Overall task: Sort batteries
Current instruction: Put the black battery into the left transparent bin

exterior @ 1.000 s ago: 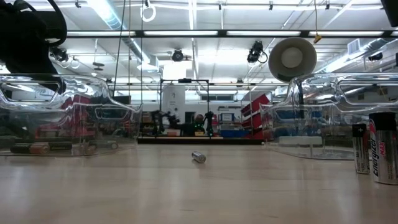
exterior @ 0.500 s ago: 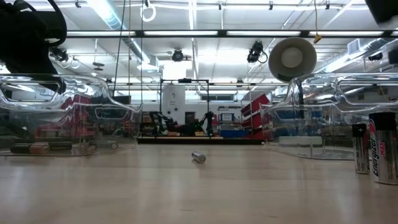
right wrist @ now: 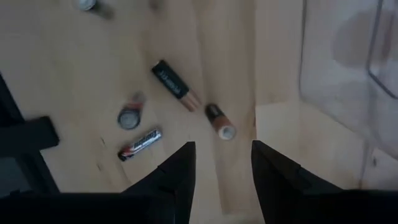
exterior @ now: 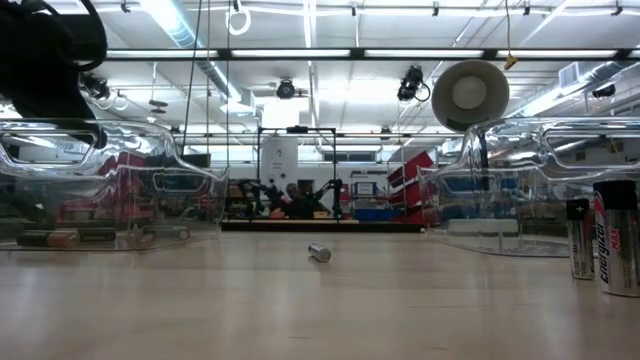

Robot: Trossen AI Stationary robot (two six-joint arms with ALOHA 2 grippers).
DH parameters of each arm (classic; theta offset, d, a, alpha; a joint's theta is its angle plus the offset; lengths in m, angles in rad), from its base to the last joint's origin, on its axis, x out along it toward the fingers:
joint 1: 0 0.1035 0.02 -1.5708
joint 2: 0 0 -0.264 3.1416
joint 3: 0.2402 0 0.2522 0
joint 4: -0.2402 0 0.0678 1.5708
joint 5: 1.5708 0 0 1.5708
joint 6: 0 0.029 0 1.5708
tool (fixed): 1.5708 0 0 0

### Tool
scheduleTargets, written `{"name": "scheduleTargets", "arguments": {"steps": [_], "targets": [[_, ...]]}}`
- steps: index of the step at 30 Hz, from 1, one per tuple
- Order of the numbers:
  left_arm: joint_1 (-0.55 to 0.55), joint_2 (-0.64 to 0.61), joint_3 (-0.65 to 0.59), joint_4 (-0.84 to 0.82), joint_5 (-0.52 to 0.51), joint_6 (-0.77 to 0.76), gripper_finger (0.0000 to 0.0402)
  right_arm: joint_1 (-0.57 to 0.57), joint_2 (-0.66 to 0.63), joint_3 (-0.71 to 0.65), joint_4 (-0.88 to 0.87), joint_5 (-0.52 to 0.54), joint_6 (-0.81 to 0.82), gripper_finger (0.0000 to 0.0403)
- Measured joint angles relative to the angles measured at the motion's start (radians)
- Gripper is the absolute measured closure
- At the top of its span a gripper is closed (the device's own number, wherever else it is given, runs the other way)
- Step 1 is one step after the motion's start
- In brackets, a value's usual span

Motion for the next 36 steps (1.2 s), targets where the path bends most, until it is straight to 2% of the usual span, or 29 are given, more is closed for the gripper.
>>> {"name": "scheduleTargets", "arguments": {"steps": [4, 11, 36], "targets": [[0.0, 0.0, 0.0, 0.03, -0.006, 0.042, 0.0277, 0.04, 0.0, -0.041, 0.015, 0.024, 0.06, 0.0263], [0.0, 0.0, 0.0, 0.055, -0.024, 0.053, 0.0277, 0.025, 0.0, -0.13, 0.122, 0.014, 0.078, 0.0262], [0.0, 0.0, 0.0, 0.076, -0.024, 0.052, 0.0277, -0.014, -0.011, -0.208, 0.204, -0.01, 0.068, 0.0266]]}}
